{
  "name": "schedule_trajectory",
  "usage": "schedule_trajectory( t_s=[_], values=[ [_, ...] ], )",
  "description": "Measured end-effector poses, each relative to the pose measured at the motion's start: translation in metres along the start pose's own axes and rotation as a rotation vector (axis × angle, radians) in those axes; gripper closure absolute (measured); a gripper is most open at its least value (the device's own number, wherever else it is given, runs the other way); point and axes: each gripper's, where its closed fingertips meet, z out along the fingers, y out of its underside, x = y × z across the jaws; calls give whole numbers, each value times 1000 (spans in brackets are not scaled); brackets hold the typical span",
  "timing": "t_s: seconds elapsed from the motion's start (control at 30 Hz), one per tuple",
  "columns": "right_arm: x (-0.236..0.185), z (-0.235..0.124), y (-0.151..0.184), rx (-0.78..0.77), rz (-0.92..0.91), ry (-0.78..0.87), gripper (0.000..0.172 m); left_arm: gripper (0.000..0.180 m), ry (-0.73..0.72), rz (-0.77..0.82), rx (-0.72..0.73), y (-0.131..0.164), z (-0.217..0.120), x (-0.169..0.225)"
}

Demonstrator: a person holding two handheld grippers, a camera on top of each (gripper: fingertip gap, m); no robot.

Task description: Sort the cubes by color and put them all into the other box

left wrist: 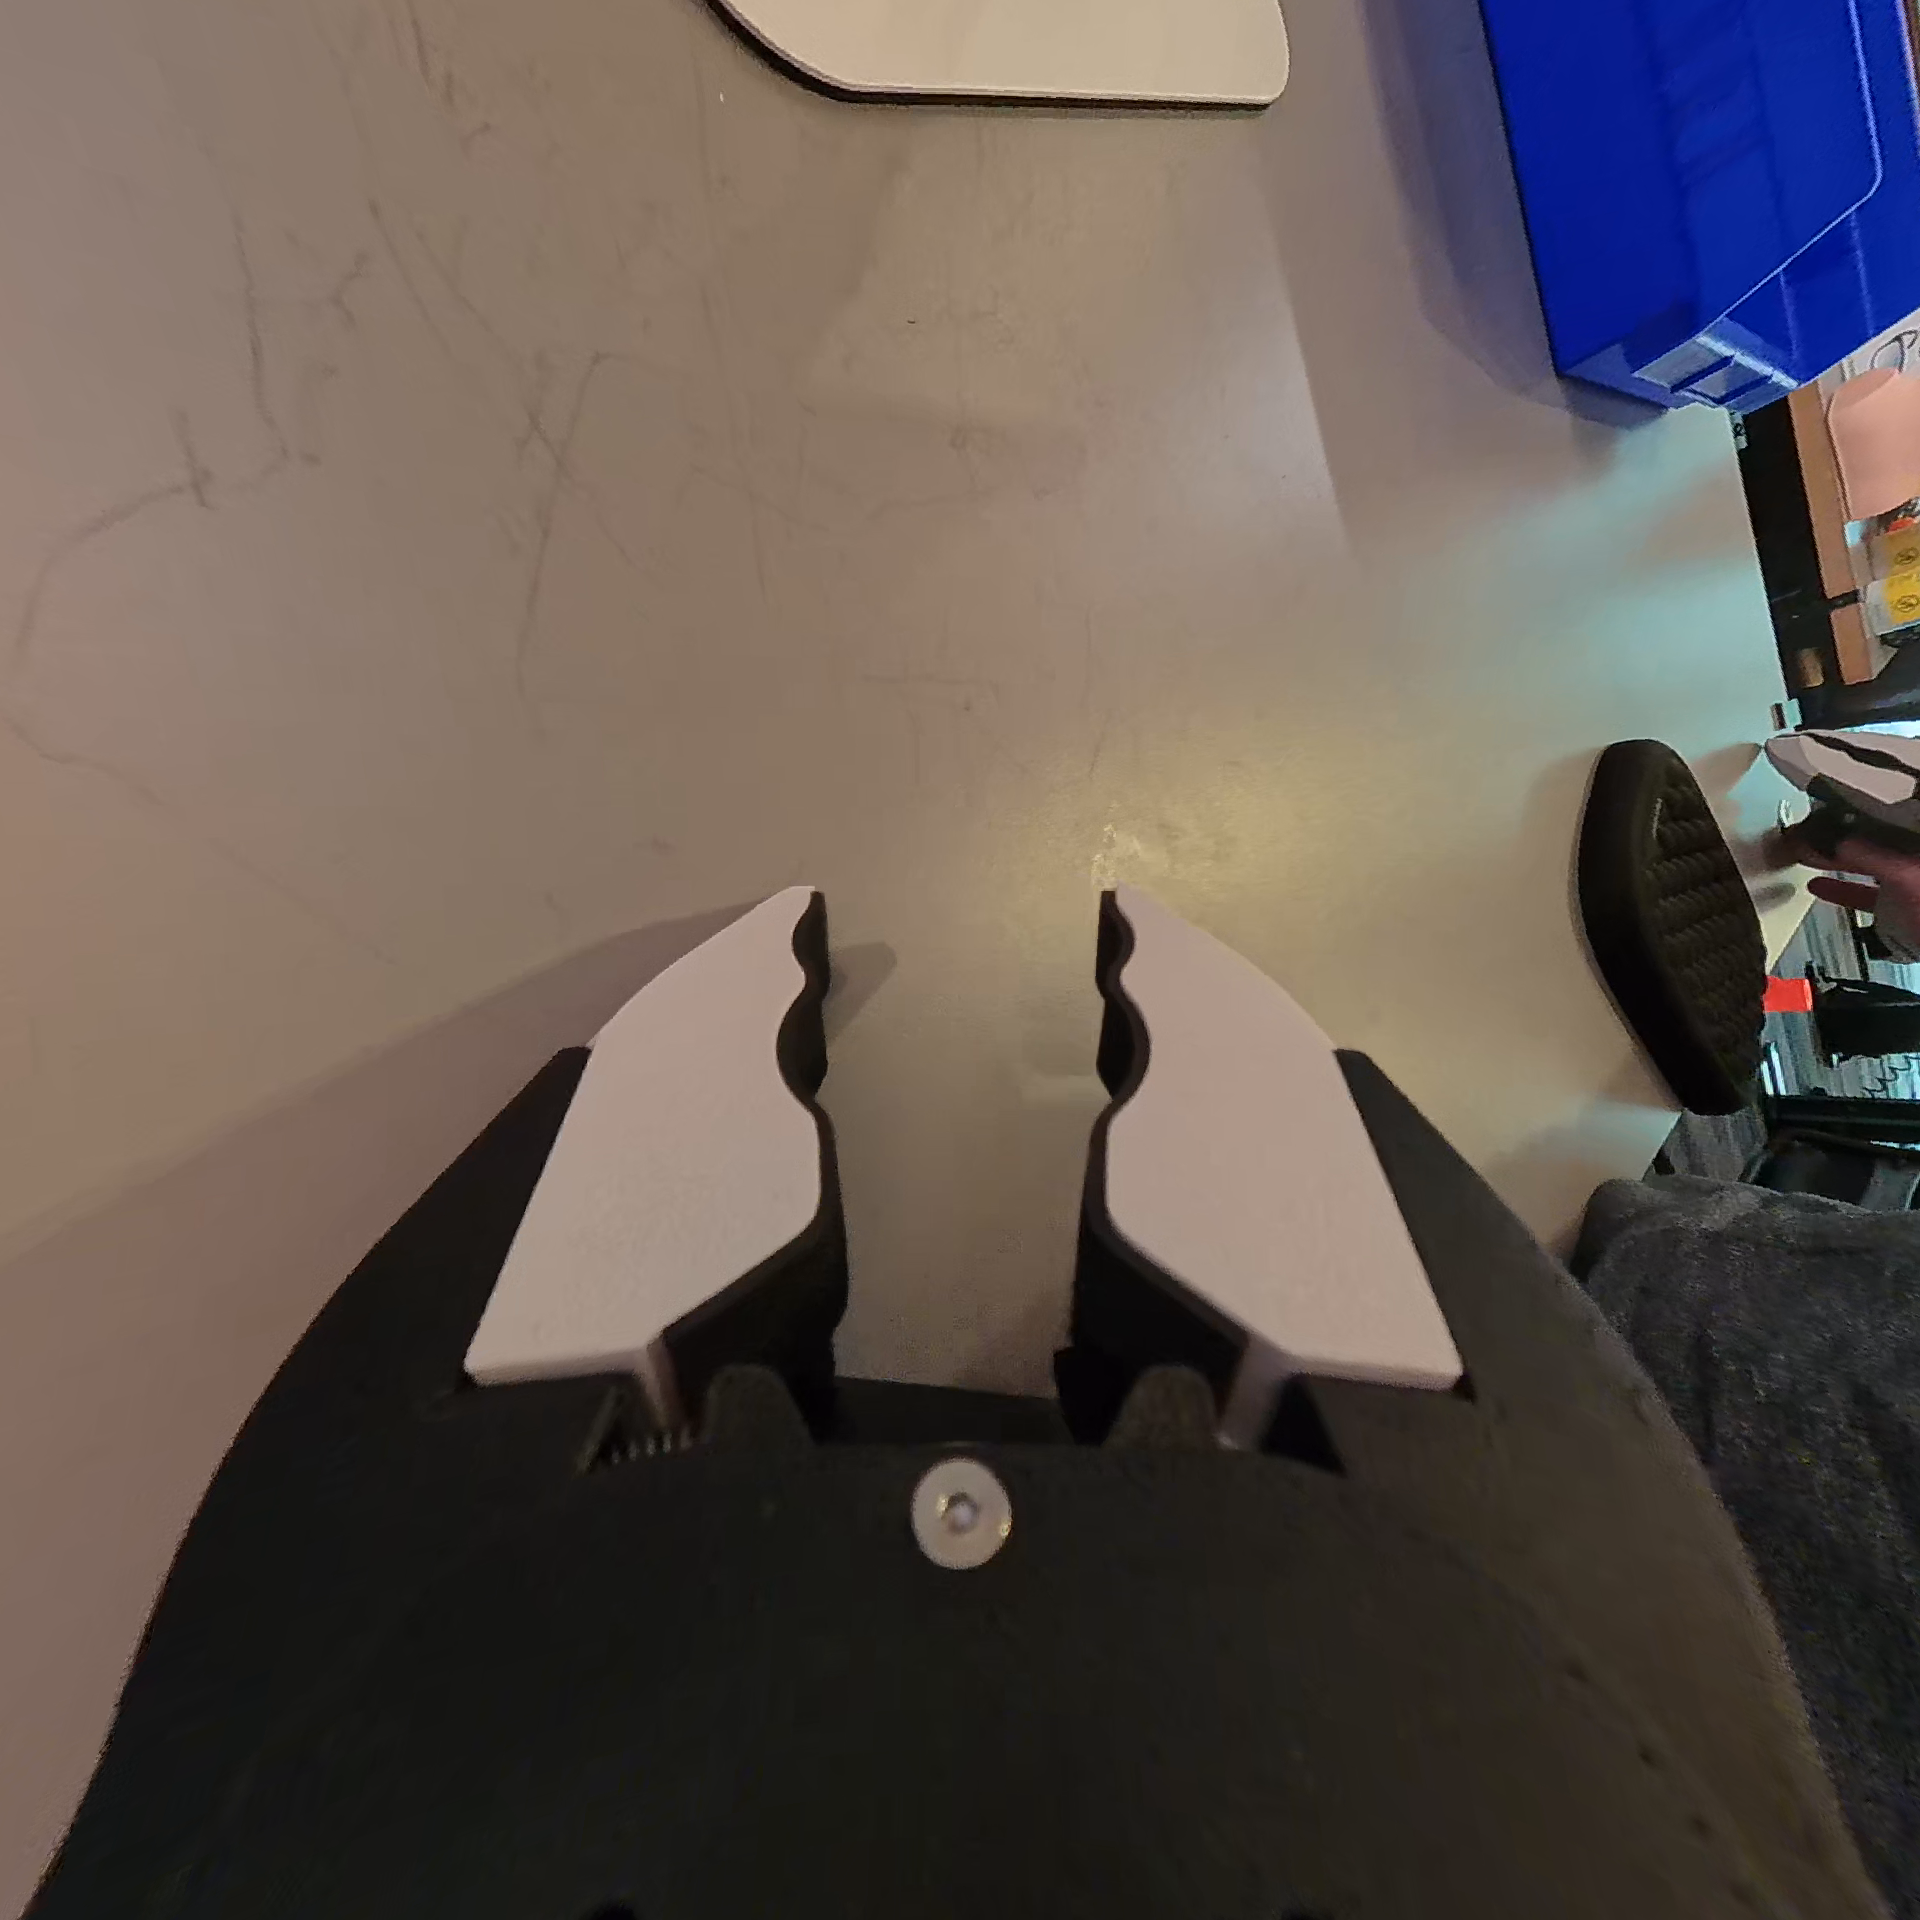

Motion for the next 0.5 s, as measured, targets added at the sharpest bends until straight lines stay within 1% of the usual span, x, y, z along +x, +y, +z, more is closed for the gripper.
schedule_trajectory(
  t_s=[0.33, 0.5],
  values=[
    [8, 0, -2, -26, 13, -27, 169, 125, 15, -8, 12, -4, -5, 4],
    [10, -3, -4, -27, 15, -19, 168, 115, 42, -47, 3, -8, -9, 8]
  ],
)
